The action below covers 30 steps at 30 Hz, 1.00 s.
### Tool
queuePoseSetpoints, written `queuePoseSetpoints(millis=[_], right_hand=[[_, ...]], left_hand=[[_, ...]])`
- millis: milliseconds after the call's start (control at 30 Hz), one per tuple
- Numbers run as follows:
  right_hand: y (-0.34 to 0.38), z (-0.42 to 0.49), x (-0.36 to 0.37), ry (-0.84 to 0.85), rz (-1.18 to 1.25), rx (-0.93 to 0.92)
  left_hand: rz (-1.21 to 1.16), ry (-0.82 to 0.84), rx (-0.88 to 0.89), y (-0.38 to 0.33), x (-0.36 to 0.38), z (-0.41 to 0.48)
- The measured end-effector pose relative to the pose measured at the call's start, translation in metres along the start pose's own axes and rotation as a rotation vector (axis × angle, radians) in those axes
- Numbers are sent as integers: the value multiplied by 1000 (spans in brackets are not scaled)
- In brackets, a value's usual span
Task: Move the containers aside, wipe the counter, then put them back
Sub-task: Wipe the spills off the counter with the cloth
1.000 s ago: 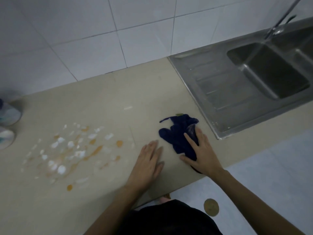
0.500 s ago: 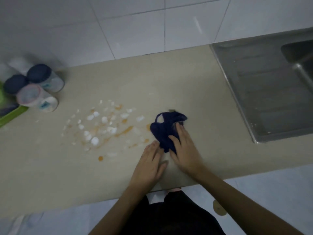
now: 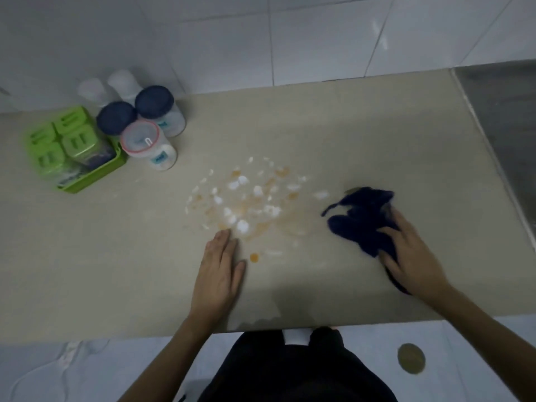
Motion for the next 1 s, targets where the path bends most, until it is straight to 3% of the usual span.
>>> queuePoseSetpoints(millis=[133, 200, 333, 500, 567, 667, 867, 1000], right_hand=[[4, -2, 12, -200, -84, 446], [42, 7, 27, -286, -108, 542], [139, 40, 83, -130, -65, 363], [255, 64, 156, 106, -90, -241], [255, 65, 160, 142, -69, -292], [220, 54, 137, 167, -38, -224], [110, 20, 56, 15, -114, 117], [124, 19, 65, -57, -167, 320]], left_hand=[[-63, -40, -19, 18, -4, 8], [-99, -56, -51, 27, -6, 10], [-120, -63, -92, 55, -15, 6], [-35, -43, -32, 93, -35, 7], [-6, -59, -53, 110, -38, 12], [12, -93, -106, 134, -41, 14], [-4, -119, -161, 147, -40, 15], [-9, -121, -169, 149, -40, 16]])
Point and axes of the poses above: each hand's wrist, its own z-axis towards the middle knuckle, its own x-axis out of the palm, y = z × x, the point moved 5 cm from there along z, towards the middle knuckle, and after that the axes turned 13 degrees about -y, right-handed, at the moved point
